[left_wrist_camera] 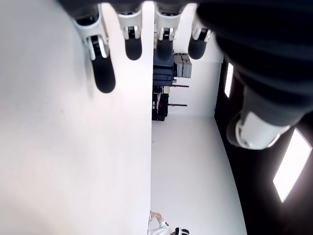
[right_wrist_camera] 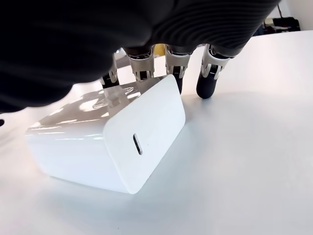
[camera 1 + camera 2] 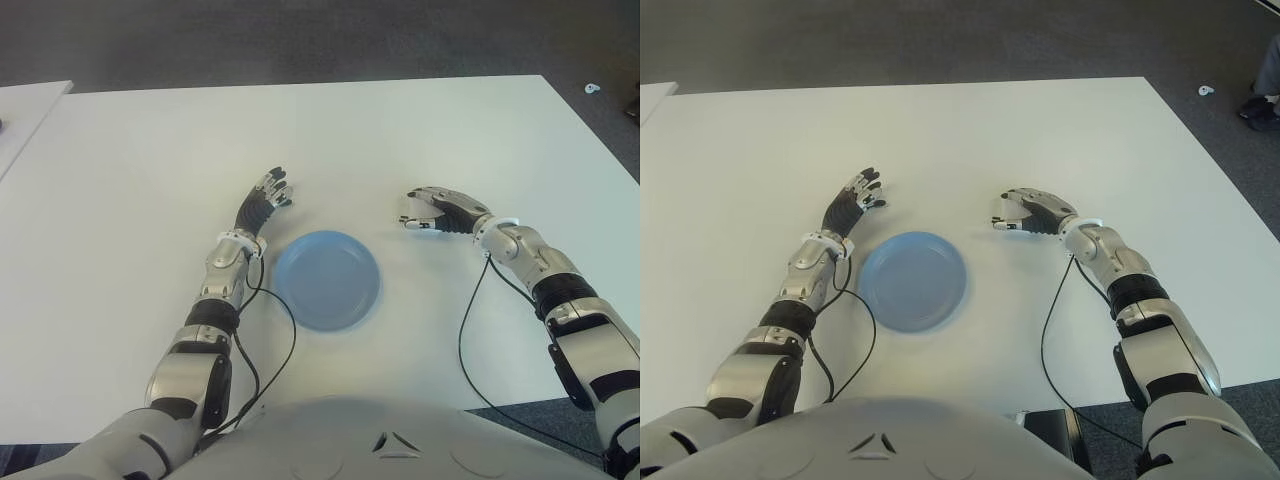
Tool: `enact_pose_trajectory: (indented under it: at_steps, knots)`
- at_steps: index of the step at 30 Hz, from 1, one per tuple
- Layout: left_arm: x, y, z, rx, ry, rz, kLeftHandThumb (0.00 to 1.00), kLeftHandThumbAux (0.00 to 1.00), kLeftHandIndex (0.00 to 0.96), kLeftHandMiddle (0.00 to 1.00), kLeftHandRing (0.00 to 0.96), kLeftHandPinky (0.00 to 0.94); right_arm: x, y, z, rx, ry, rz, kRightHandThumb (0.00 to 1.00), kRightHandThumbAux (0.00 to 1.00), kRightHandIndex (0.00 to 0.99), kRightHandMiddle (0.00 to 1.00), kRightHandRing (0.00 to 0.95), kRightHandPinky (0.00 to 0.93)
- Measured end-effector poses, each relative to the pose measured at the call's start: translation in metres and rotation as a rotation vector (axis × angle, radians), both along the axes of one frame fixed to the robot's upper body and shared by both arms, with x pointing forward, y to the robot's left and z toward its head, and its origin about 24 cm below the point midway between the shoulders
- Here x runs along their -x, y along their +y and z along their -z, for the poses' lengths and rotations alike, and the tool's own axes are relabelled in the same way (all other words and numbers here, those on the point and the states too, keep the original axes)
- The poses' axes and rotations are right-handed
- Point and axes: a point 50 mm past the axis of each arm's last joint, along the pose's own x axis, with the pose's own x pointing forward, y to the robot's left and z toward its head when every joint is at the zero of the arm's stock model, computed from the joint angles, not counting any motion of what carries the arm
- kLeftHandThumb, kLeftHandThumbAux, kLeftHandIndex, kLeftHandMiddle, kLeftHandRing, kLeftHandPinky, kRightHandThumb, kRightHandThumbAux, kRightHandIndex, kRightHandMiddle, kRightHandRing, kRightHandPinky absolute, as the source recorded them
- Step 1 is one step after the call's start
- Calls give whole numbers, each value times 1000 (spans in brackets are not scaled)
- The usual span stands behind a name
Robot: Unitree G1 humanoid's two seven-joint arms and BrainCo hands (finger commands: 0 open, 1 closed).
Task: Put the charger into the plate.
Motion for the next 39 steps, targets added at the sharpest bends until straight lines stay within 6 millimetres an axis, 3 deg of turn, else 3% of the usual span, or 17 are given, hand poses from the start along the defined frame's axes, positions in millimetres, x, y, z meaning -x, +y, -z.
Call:
enact_pose_trajectory:
  at_steps: [20, 39]
  knots:
    - [0, 1, 0, -1, 1, -2, 104, 639, 2, 23, 24, 69, 14, 0, 10, 59, -86, -39, 305, 105, 0, 0, 0, 0]
    - [1, 4, 0, 3, -3, 5, 95, 638, 3, 20, 23, 70, 23, 0, 21, 149, -187, -52, 292, 110, 0, 0, 0, 0]
